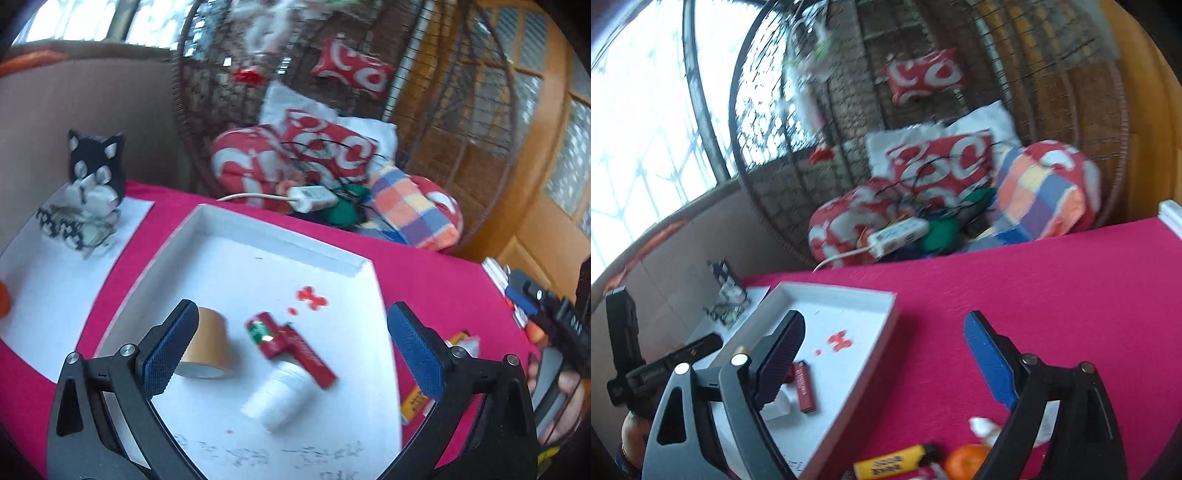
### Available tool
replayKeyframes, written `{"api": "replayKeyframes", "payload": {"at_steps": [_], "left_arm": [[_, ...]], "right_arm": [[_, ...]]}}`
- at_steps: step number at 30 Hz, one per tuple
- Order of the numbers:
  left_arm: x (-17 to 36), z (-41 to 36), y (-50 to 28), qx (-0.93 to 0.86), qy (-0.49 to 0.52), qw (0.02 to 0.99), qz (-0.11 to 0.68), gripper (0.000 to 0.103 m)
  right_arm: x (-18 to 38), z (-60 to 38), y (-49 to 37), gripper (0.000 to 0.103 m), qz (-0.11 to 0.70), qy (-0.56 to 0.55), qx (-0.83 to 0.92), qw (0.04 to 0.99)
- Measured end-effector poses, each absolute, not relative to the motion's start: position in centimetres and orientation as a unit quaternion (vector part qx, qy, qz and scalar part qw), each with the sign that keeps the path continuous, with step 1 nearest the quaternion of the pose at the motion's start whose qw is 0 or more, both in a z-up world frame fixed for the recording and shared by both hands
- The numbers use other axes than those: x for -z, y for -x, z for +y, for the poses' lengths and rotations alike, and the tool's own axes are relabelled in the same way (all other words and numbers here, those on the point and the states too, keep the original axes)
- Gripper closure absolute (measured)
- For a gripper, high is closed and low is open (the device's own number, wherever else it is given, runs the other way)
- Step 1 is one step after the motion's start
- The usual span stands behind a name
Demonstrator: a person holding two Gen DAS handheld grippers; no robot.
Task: Organize rigid objects
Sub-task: 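Open the left gripper over the tray while the right gripper releases the red stick there, then move the left gripper to the white plug while the right gripper approaches the BL medicine box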
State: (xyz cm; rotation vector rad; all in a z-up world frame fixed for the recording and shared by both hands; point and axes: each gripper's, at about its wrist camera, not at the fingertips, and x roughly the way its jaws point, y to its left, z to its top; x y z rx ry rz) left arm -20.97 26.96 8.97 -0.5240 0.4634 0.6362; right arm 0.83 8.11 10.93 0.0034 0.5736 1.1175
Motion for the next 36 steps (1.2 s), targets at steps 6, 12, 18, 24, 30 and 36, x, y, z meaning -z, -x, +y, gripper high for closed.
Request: {"api": "replayKeyframes", "payload": {"at_steps": [6,12,18,24,30,36], "left_arm": [[-8.8,20.8,15.7,-0.200,0.188,0.918,0.287,0.000],[-6.0,13.9,10.6,-0.096,0.153,0.912,0.368,0.000],[-3.4,10.9,7.6,-0.085,0.110,0.901,0.411,0.005],[-1.8,10.8,6.5,-0.090,0.092,0.891,0.435,0.030],[-0.8,10.5,6.3,-0.089,0.088,0.886,0.445,0.030],[-0.6,10.9,6.3,-0.091,0.093,0.884,0.449,0.030]], "right_arm": [[-10.9,3.2,-3.4,0.000,0.264,-0.040,-0.483,0.834],[-9.2,0.1,-5.9,0.000,0.283,-0.060,-0.458,0.841],[-6.4,-2.4,-6.9,0.000,0.305,-0.031,-0.453,0.837],[-4.6,-2.6,-7.1,0.000,0.314,0.033,-0.450,0.835],[-3.9,1.2,-6.2,0.008,0.311,0.091,-0.497,0.805],[-2.2,4.6,-6.1,0.013,0.325,0.131,-0.504,0.790]]}}
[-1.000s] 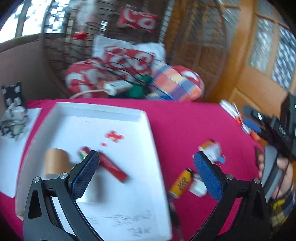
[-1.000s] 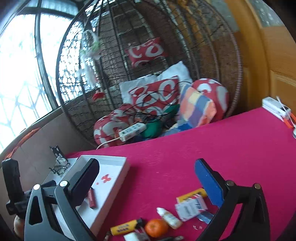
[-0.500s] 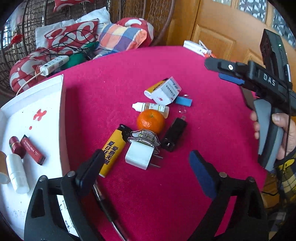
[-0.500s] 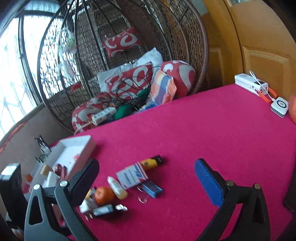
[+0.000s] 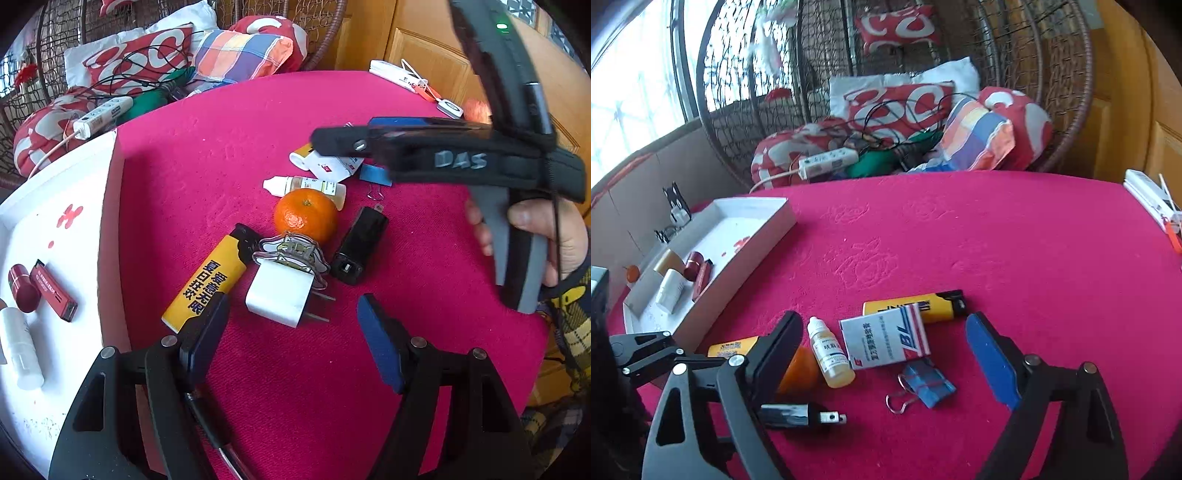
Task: Organize rigid objects
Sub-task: 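Move the left gripper to the white plug while the right gripper approaches the BL medicine box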
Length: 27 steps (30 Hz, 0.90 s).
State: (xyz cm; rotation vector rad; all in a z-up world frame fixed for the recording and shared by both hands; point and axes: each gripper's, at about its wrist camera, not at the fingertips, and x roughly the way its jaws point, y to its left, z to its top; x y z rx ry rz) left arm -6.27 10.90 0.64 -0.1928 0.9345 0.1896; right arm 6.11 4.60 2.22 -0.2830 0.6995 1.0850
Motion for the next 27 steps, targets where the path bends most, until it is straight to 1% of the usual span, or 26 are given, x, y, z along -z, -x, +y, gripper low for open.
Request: {"api": "replayKeyframes", "payload": {"at_steps": [2,3,4,5,6,7,12,17,27], "left_arm": [[-0.6,10.9,6.1,-0.092,0.092,0.884,0.450,0.030],[-0.6,10.8,6.0,-0.092,0.089,0.884,0.450,0.030],[-0.6,10.7,5.8,-0.091,0.087,0.884,0.450,0.030],[-0.5,10.7,5.6,-0.090,0.084,0.885,0.450,0.037],[-0.5,10.7,5.5,-0.090,0.082,0.885,0.450,0.044],[-0.3,10.7,5.5,-0.093,0.081,0.884,0.451,0.056],[-0.3,10.2,6.4,-0.100,0.072,0.887,0.445,0.056],[-0.7,9.7,7.5,-0.098,0.084,0.890,0.436,0.056],[-4.2,9.0,9.2,-0.106,0.088,0.917,0.376,0.056]], "right_arm": [[-1.7,5.0,-6.3,0.013,0.329,0.138,-0.498,0.791],[-1.5,5.2,-6.4,0.015,0.333,0.138,-0.497,0.789],[-1.2,5.2,-6.5,0.025,0.337,0.139,-0.497,0.788],[-1.0,5.3,-6.4,0.038,0.340,0.140,-0.498,0.786],[-0.9,5.2,-6.6,0.045,0.345,0.136,-0.499,0.783],[-1.0,5.1,-6.7,0.050,0.347,0.131,-0.499,0.783],[-2.2,2.8,-6.7,0.051,0.331,0.098,-0.500,0.794],[-3.3,0.9,-6.5,0.051,0.325,0.058,-0.502,0.799],[-6.4,-1.3,-5.1,0.051,0.292,0.016,-0.518,0.803]]}}
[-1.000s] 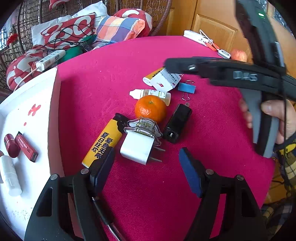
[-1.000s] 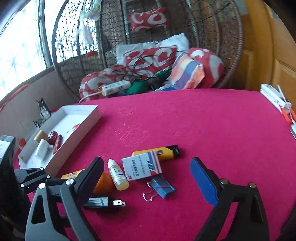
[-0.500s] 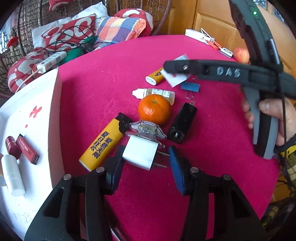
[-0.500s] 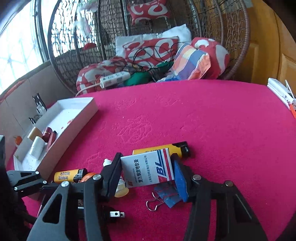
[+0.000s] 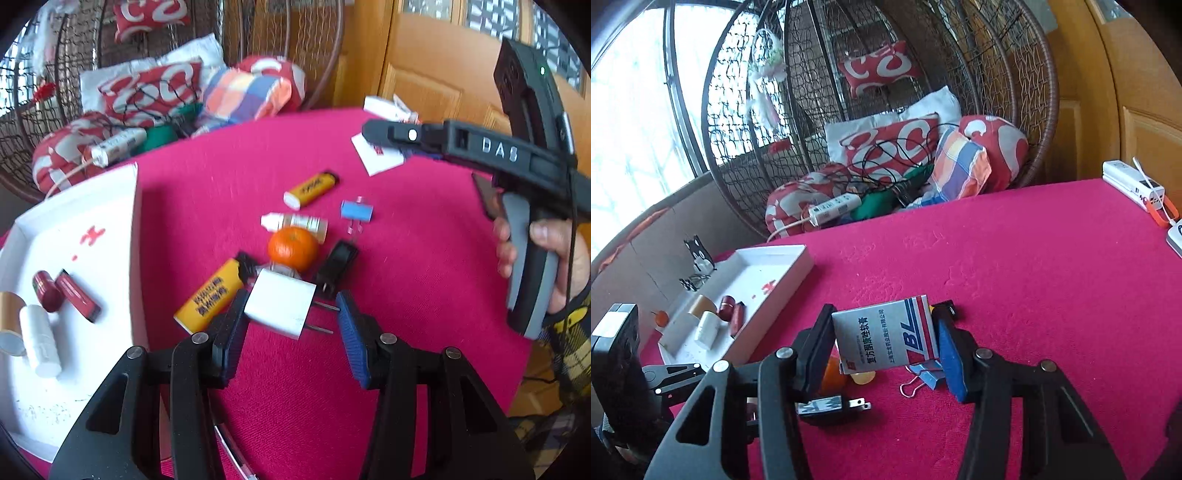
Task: Organize rigid objects
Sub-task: 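Move the left gripper to the white plug while the right gripper approaches the BL medicine box, then grasp the white plug with the left gripper while the right gripper grasps the BL box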
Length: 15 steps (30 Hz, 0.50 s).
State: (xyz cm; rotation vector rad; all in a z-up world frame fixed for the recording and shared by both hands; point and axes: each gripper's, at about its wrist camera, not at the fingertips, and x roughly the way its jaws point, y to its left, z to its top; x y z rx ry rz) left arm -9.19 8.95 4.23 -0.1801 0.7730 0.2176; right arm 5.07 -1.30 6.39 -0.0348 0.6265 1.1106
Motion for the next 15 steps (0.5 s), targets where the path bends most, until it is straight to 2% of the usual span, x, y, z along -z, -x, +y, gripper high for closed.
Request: {"api": "replayKeyframes", "payload": {"at_steps": [15], "left_arm": [[-10.1,9.4,13.1,-0.132,0.089,0.945,0.285,0.056]], "right_arm": [[-11.3,-2.3,-1.8,0.051,0.225,-0.007,-0.556,0.800]]}}
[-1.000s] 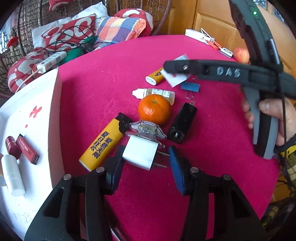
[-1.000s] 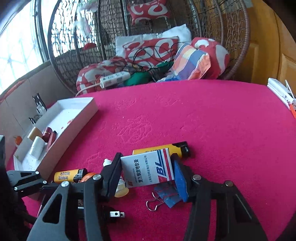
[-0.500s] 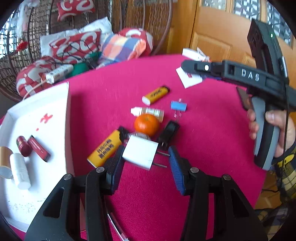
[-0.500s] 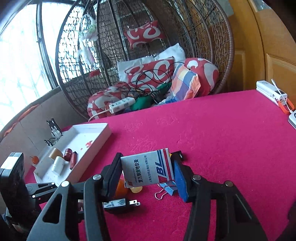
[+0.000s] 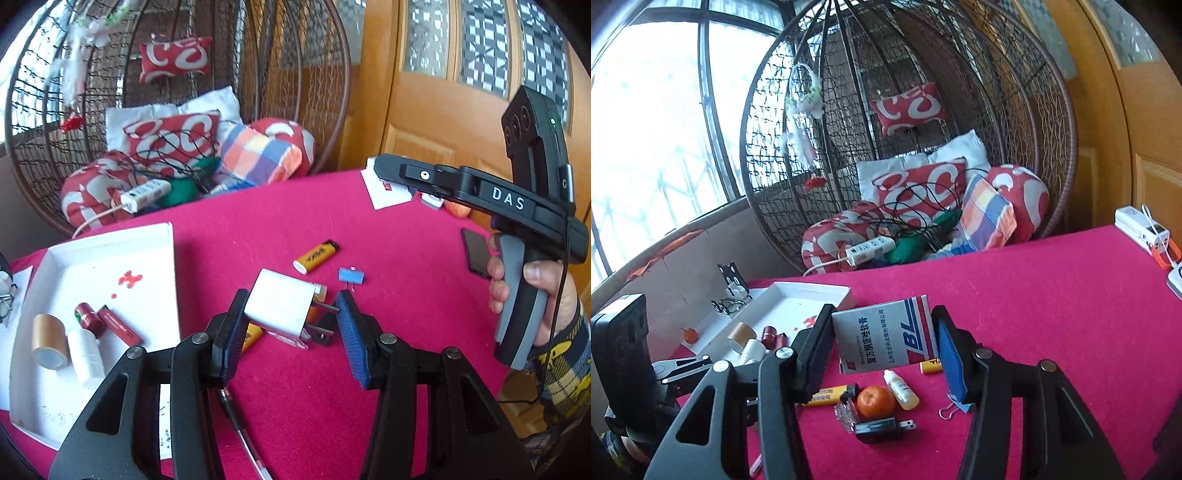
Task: Organize rigid objects
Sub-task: 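Grasp the white plug with the left gripper while the right gripper grasps the BL box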
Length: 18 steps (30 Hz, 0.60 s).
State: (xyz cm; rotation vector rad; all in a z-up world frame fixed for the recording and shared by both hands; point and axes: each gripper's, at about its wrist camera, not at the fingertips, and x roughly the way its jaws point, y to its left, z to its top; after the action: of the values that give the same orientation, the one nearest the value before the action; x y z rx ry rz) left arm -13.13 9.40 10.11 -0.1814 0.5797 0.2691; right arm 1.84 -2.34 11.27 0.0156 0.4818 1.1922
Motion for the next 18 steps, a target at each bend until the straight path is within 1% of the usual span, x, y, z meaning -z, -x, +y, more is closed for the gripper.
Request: {"api": "replayKeyframes", "payload": {"at_steps": [18], "left_arm": [[-12.7,11.9,18.5,-0.182,0.122,0.951,0.219,0.056]], "right_arm": [[-14.2,-1.8,2.0,0.051,0.182,0.007,-0.583,0.792]]}}
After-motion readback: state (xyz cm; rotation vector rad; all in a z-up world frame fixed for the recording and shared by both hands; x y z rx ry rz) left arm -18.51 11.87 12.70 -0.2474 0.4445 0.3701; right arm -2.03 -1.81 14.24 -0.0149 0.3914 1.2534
